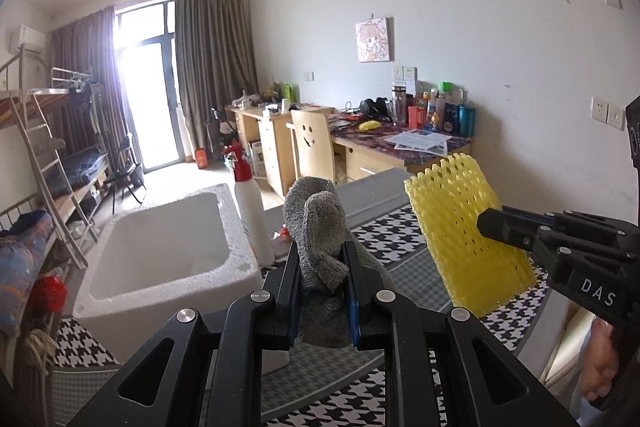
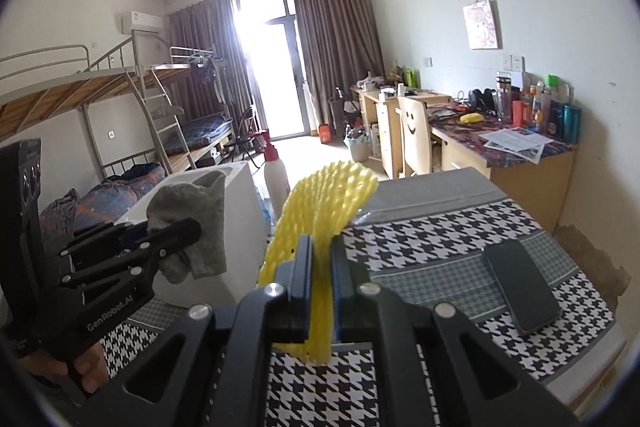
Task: Organize soft objects
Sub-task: 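Carry the grey sock and yellow mesh in both tools over the foam box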
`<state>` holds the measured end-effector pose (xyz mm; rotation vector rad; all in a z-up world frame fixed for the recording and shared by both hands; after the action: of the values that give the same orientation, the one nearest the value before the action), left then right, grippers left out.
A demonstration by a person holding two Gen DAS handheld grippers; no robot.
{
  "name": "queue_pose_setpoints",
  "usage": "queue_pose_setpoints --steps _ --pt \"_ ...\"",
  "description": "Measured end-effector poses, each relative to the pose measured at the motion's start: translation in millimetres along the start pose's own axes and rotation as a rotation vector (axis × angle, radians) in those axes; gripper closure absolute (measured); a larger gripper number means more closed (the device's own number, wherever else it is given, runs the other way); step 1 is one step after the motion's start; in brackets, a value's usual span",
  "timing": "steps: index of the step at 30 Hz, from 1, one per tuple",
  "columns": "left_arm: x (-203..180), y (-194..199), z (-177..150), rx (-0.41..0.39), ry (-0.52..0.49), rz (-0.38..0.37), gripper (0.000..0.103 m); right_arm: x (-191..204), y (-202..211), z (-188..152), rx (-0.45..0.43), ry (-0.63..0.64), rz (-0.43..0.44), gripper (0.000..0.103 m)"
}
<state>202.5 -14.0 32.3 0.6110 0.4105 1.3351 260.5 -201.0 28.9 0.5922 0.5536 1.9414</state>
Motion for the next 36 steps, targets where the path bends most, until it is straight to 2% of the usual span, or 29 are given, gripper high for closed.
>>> queue_pose_setpoints --steps 21,36 --pt "16.5 16.3 26.6 -0.081 0.009 0.051 0.084 19.3 2.3 26.3 -0.068 0.045 0.034 0.092" --pt "55.1 17.4 46.1 -0.115 0.096 0.140 0.084 34.7 -9.6 49.8 -0.078 0.074 0.073 0.092"
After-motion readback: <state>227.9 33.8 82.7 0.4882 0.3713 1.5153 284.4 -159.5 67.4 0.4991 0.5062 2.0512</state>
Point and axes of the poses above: each gripper's, at about its wrist camera, not at the fingertips, and y roughly against the way its jaws point, x to its left, z to its top, the point moved 3 cm from there along -y, roughly the way its jaws point, and after that the axes turned 14 degrees about x, right-handed, at the moved point
